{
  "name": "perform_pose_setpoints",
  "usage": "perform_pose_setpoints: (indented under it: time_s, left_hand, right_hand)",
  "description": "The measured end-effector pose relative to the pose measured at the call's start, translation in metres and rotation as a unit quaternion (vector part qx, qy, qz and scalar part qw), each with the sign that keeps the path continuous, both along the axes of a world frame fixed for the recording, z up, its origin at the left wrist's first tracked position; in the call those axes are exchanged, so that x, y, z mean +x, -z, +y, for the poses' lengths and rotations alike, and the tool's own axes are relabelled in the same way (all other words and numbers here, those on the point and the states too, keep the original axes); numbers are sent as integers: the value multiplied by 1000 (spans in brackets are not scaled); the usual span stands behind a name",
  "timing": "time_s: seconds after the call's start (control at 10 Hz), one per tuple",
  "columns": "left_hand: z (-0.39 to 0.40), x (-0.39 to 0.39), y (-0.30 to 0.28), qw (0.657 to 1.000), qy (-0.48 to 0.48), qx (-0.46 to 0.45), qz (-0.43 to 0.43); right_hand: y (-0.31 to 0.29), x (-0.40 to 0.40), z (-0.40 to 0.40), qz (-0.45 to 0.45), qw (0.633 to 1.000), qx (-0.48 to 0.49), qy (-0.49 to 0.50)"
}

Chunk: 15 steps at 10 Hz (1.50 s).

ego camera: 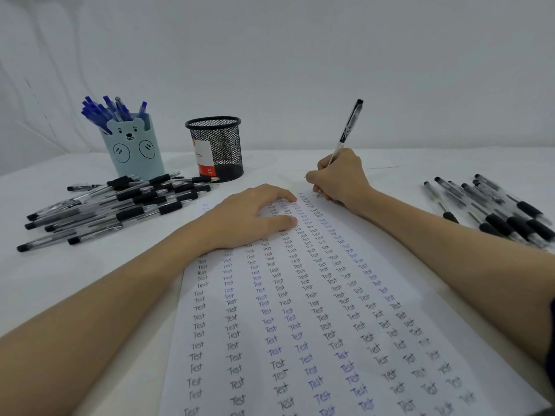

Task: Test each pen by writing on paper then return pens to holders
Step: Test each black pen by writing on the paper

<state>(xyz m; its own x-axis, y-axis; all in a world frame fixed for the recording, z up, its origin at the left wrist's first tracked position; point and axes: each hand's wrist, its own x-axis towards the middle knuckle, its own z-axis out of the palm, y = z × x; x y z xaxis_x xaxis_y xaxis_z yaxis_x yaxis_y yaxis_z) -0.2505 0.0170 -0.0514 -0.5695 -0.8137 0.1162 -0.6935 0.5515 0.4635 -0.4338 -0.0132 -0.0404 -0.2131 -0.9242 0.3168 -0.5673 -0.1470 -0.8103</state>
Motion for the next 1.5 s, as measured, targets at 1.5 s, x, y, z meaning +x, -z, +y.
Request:
perform_pose_setpoints:
  time_s: [1.5]
  left_hand:
    - [-1, 1, 1, 1000, -3, 0, 5]
  right_hand:
    - [-18, -8, 9, -175, 981, 67, -47]
